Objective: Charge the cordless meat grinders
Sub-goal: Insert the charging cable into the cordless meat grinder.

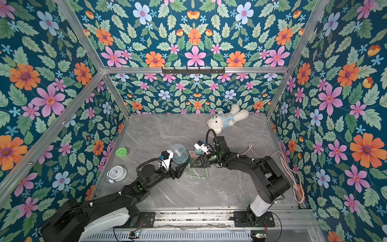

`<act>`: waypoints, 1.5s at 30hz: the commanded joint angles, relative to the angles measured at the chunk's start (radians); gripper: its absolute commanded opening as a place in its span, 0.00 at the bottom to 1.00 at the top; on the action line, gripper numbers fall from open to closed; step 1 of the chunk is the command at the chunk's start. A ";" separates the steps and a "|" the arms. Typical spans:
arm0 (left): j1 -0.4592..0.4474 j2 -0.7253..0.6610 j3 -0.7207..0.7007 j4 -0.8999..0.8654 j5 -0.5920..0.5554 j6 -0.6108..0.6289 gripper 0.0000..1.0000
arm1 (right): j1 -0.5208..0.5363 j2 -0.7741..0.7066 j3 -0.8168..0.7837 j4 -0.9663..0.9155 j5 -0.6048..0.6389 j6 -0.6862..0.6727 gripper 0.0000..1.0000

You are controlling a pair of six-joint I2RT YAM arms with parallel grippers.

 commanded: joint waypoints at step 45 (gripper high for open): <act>-0.025 0.164 0.085 0.002 0.293 -0.022 0.59 | -0.011 -0.014 0.009 0.205 0.253 0.069 0.00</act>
